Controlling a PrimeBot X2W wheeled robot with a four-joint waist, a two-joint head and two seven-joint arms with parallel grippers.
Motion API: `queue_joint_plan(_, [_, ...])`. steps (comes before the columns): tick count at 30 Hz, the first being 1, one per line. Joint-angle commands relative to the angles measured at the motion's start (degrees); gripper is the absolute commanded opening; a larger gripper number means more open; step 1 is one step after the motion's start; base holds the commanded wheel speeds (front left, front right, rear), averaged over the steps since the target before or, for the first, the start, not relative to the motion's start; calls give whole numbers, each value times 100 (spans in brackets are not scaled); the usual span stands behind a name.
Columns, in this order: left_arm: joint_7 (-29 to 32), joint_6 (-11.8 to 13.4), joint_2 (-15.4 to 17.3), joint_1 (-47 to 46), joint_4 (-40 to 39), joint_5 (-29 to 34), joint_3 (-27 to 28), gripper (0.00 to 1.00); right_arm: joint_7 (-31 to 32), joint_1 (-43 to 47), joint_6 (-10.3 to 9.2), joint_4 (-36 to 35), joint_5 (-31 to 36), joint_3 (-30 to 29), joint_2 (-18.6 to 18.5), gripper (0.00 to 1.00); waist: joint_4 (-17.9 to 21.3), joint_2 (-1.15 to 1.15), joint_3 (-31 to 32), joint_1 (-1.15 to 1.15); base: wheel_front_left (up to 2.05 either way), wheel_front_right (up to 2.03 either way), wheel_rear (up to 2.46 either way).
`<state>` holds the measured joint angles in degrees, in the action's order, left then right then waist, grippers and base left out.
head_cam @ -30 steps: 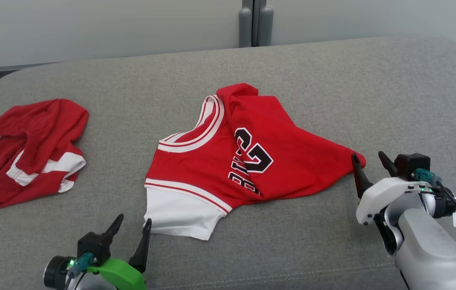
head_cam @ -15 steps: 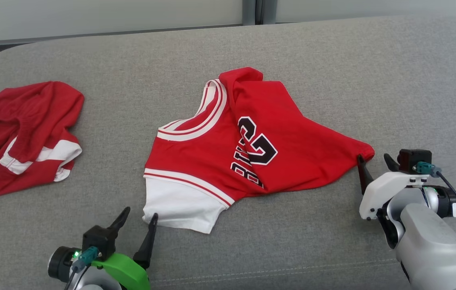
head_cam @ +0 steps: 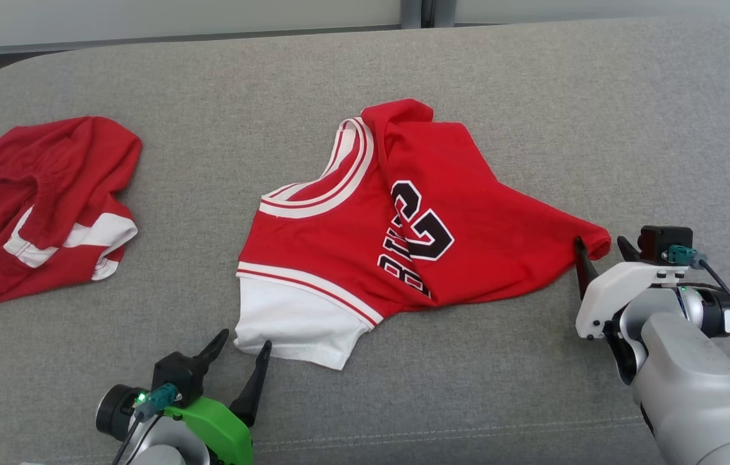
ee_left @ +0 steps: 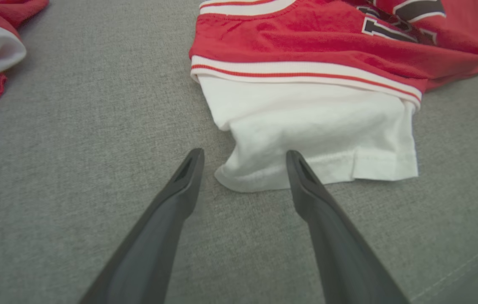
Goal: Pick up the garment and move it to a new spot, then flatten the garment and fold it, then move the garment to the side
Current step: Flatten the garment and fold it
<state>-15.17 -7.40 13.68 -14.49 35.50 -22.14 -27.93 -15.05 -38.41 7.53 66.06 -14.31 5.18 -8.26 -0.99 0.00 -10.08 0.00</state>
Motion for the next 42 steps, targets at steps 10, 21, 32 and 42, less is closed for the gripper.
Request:
queue_joint_plan(10, [3, -11, 81, -403, 393, -496, -465, 0, -15, -208, -8, 225, 195, -143, 70, 0, 4, 0, -158, 0, 0, 0, 0])
queue_joint_plan(21, [2, -11, 242, -141, -176, -342, -134, 0, -15, 128, -8, -489, 174, -131, 118, 0, -21, 0, 193, 0, 0, 0, 0])
queue_joint_plan(32, [2, -10, 561, 305, -1460, 21, 145, 0, -12, 500, -8, -1121, -724, 1134, -180, 0, -58, 0, 632, 0, 0, 0, 0])
queue_joint_plan(42, [346, -9, 1323, -34, -2345, 81, -55, 0, 446, 252, -8, -2232, -1957, 2194, -718, 0, 30, 0, 670, 0, 0, 0, 0])
